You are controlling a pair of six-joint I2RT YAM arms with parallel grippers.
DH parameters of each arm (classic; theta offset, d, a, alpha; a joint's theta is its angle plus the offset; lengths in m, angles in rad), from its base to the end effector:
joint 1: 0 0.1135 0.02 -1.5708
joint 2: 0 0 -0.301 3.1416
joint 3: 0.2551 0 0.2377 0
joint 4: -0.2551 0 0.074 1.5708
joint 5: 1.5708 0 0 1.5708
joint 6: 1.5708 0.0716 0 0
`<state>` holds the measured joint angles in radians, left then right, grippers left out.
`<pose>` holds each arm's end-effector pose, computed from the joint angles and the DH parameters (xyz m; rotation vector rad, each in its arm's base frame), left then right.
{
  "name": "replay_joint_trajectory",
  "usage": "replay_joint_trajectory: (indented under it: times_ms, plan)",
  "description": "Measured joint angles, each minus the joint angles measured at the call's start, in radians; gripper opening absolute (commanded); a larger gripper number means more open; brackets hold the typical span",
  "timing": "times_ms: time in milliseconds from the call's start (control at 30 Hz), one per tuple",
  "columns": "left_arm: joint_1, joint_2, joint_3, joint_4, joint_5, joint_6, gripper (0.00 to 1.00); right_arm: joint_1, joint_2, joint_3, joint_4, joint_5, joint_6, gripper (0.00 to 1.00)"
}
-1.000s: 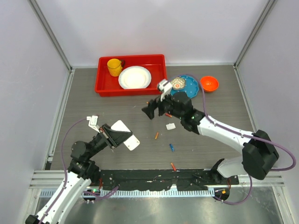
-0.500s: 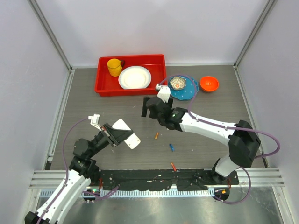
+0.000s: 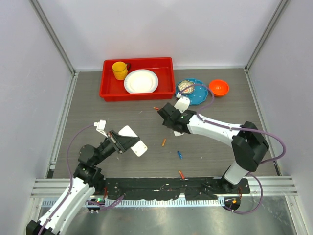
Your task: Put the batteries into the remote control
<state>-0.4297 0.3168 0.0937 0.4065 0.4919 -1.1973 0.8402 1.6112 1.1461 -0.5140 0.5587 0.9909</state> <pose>0.0826 -0.0751 0.2399 -0.1483 1.6326 -1.6421 0.2550 0.2277 0.2529 0.3815 2.3259 0.1570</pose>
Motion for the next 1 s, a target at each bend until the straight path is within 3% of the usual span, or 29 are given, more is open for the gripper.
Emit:
replay_joint_trajectory:
  times_ms: [267,1000]
  plan:
    - [0.0,-0.023,-0.007,-0.011,-0.003,0.0,0.0,0.093,0.1,-0.006,-0.017,-0.071,0.11,0.39]
    - [0.0,-0.049,-0.034,-0.024,-0.002,-0.008,0.0,0.15,0.172,-0.045,-0.016,-0.105,0.167,0.37]
